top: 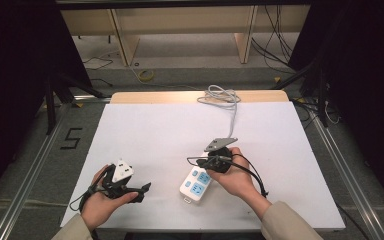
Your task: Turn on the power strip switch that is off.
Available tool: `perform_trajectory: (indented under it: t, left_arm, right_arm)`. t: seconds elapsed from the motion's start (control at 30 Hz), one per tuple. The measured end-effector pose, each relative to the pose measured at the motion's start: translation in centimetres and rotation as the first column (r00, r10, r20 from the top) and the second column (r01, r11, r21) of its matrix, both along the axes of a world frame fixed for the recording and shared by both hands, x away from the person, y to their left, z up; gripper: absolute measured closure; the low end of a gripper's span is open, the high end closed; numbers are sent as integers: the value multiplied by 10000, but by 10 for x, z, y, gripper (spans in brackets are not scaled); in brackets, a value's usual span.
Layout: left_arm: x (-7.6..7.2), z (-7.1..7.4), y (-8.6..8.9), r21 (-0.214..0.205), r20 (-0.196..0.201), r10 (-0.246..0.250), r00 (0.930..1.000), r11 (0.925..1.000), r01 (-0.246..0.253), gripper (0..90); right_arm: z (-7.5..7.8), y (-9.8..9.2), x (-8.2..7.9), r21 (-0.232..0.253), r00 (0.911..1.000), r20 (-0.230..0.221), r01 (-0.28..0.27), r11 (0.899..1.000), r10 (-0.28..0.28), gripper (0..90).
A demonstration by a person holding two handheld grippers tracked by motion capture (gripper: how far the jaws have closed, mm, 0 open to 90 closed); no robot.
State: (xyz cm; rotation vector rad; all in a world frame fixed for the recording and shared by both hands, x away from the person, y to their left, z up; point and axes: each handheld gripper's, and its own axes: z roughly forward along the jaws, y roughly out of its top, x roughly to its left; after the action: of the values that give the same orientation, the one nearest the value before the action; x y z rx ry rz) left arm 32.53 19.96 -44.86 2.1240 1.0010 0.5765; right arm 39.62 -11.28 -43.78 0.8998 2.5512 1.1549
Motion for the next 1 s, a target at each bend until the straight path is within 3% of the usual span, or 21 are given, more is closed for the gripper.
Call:
perform_trajectory:
  t: [0.67,1.0]
  left_arm:
    - [0,0,0,5,-11,-21,10000,10000,21,148]
    - [0,0,0,12,-2,-32,10000,10000,32,148]
  right_arm:
    - [1,13,3,-201,9993,-285,-235,9995,229,900]
    - [0,20,5,-522,9982,-550,-283,9982,254,900]
